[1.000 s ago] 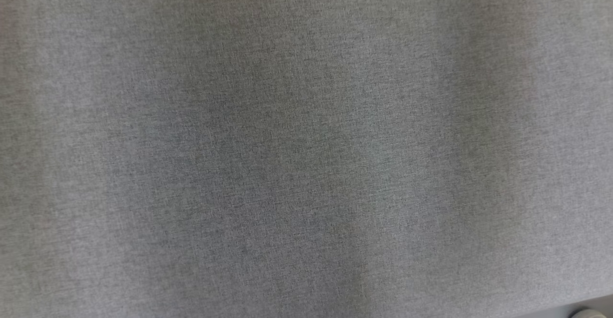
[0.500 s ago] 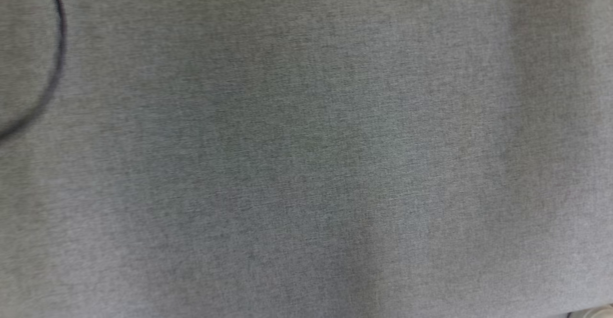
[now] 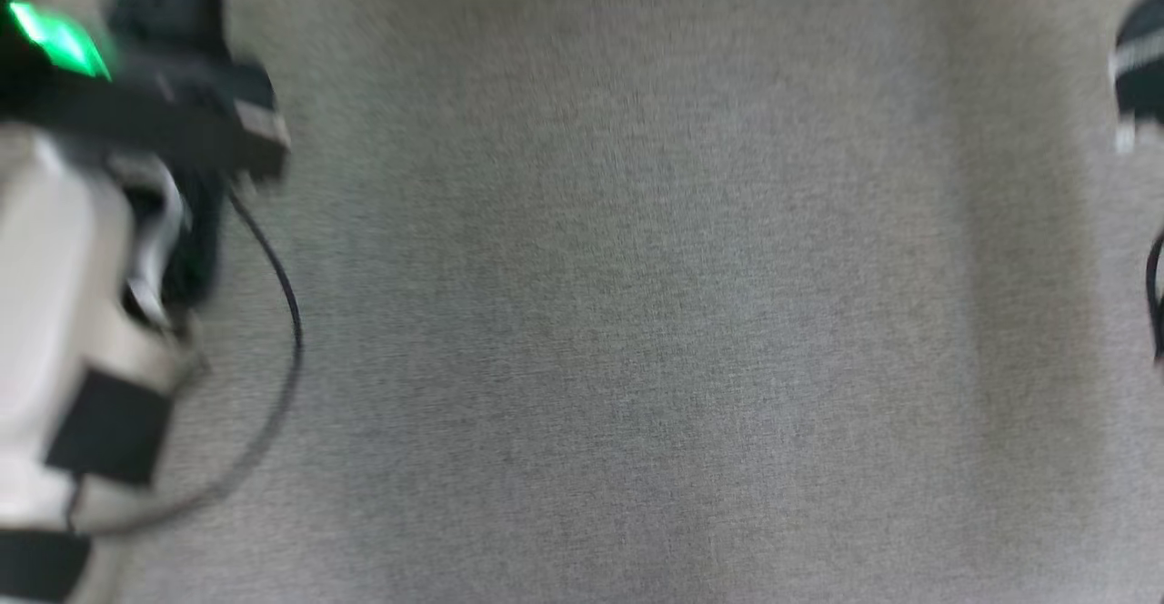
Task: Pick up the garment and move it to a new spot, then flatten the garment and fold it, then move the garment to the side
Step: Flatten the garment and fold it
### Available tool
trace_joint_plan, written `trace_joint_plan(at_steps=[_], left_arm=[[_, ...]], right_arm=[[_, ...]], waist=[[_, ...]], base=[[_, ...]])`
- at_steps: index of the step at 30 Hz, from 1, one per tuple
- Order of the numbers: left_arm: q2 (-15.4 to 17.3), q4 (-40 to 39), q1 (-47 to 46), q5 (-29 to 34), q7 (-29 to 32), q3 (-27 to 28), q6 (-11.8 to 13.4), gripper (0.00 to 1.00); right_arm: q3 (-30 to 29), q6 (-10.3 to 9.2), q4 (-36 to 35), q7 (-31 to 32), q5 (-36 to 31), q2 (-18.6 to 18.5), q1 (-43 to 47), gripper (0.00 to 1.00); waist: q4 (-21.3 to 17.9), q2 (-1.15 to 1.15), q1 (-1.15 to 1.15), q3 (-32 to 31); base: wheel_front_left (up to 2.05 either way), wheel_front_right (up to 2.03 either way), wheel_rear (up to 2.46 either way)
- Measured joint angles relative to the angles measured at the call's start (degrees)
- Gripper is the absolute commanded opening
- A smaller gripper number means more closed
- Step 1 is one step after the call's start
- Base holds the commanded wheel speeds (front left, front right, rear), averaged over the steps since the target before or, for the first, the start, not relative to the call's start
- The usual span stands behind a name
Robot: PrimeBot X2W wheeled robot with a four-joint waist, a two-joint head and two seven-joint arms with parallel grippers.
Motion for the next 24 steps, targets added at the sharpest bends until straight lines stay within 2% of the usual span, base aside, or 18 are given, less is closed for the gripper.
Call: trace_joint_plan(at_steps=[3,5,9,14,18,24], left_arm=[[-0.7,-1.7,6.8,-2.0,0.3,0.1,1.2,0.0],[-1.7,-3.3,13.9,-4.1,0.6,-0.3,2.2,0.0],[-3.7,-5.0,22.3,-7.3,-0.1,0.6,3.7,0.0],[-5.9,-5.6,32.8,-8.1,-1.0,0.1,5.3,0.0],[-6.8,-6.2,38.9,-8.3,-1.3,-0.6,5.3,0.0],[-7.6,-6.0,45.1,-8.5,-0.8,-3.1,5.3,0.0]], right_arm=[[-5.5,0.0,-2.6,3.6,-2.0,2.6,6.4,0.0],[-10.1,0.0,-4.7,9.2,-4.9,5.9,12.8,0.0],[-12.4,0.0,-7.4,17.3,-6.8,10.0,21.1,0.0],[-16.5,0.0,-10.4,23.1,-10.8,12.6,29.7,0.0],[-17.5,0.0,-12.4,28.7,-12.8,14.3,34.9,0.0],[-23.2,0.0,-16.0,34.4,-17.9,16.4,40.1,0.0]], waist=[[0.5,0.0,0.0,-2.7],[1.0,0.0,0.0,-5.5],[1.6,-0.01,-0.01,-9.4],[2.4,-0.01,-0.01,-14.1],[2.8,-0.01,0.0,-17.6],[3.5,-0.01,0.0,-21.9]], base=[[0.0,0.0,0.0],[0.0,0.0,0.0],[0.0,0.0,0.0],[0.0,0.0,0.0],[0.0,0.0,0.0],[0.0,0.0,0.0]])
